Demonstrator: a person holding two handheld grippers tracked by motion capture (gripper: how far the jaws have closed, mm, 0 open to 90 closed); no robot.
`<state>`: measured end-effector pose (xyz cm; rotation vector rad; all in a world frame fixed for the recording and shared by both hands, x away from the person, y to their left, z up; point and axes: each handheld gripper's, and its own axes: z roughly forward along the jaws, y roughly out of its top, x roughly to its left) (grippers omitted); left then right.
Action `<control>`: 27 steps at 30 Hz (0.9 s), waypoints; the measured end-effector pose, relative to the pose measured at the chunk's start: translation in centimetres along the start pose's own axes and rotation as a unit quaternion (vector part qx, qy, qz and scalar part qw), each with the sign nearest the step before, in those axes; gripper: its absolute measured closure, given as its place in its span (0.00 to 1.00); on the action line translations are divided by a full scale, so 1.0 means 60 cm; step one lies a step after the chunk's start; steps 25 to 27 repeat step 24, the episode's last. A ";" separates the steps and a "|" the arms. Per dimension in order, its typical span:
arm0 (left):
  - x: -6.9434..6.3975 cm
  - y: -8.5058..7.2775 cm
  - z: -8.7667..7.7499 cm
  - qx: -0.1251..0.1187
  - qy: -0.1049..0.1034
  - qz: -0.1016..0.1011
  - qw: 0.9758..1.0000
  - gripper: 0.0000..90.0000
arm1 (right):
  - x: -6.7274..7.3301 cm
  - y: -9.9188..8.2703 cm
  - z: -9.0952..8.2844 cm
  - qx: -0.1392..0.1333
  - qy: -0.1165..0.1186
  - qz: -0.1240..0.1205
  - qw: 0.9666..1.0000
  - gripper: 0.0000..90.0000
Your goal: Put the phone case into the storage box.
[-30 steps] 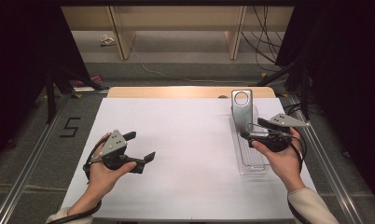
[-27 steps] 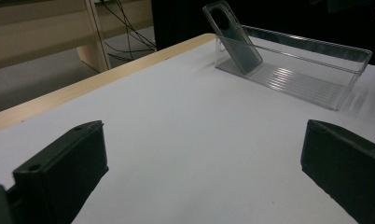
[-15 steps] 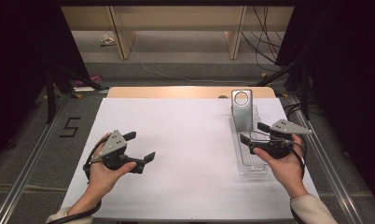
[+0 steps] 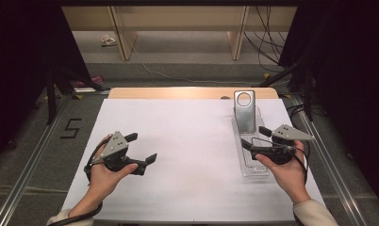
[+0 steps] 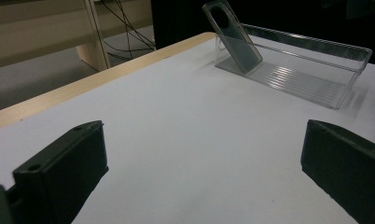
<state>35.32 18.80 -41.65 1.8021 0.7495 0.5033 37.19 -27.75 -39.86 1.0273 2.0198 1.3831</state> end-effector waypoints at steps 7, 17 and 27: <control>0.000 -0.001 0.000 0.000 0.001 -0.001 1.000 0.00 | 0.002 -0.003 0.000 -0.001 0.003 -0.003 1.000 0.18; 0.001 -0.001 0.001 0.000 0.000 -0.001 1.000 0.00 | 0.002 -0.006 0.000 -0.003 0.005 -0.004 1.000 0.18; 0.001 -0.001 0.002 0.002 0.000 -0.002 1.000 0.00 | 0.002 -0.007 -0.001 -0.011 0.004 -0.004 1.000 0.18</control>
